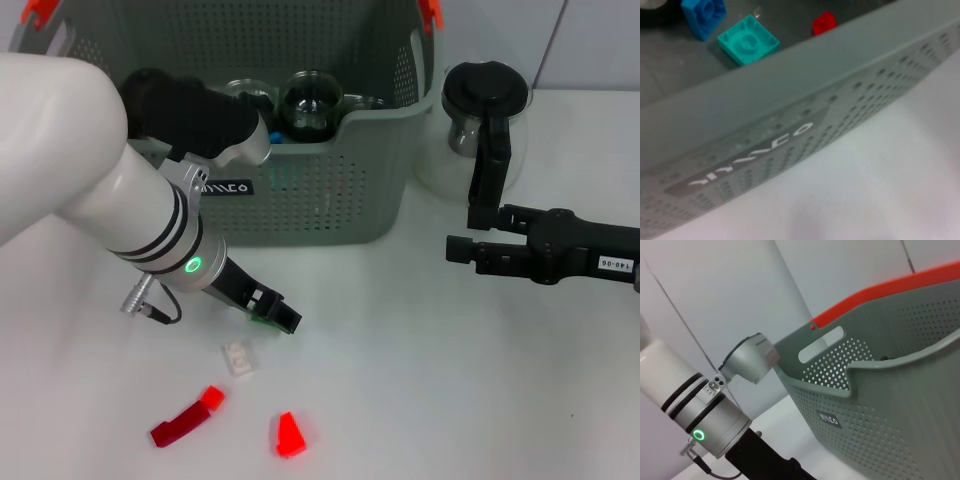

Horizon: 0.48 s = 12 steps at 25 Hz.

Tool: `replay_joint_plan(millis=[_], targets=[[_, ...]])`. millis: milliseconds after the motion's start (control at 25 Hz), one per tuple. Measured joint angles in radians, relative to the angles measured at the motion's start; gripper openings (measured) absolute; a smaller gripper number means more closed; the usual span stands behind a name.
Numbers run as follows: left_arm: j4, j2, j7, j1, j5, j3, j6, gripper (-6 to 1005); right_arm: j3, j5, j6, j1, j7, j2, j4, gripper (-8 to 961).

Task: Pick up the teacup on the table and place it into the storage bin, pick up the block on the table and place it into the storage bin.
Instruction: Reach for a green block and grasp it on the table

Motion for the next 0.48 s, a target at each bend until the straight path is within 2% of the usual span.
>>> replay_joint_plan(millis=[480], targets=[[-0.004,-0.002,-0.014,-0.004,0.000,0.009,-0.010,806,0.000,0.000,-0.003,-0.006,-0.001,0.000,0.000,885]])
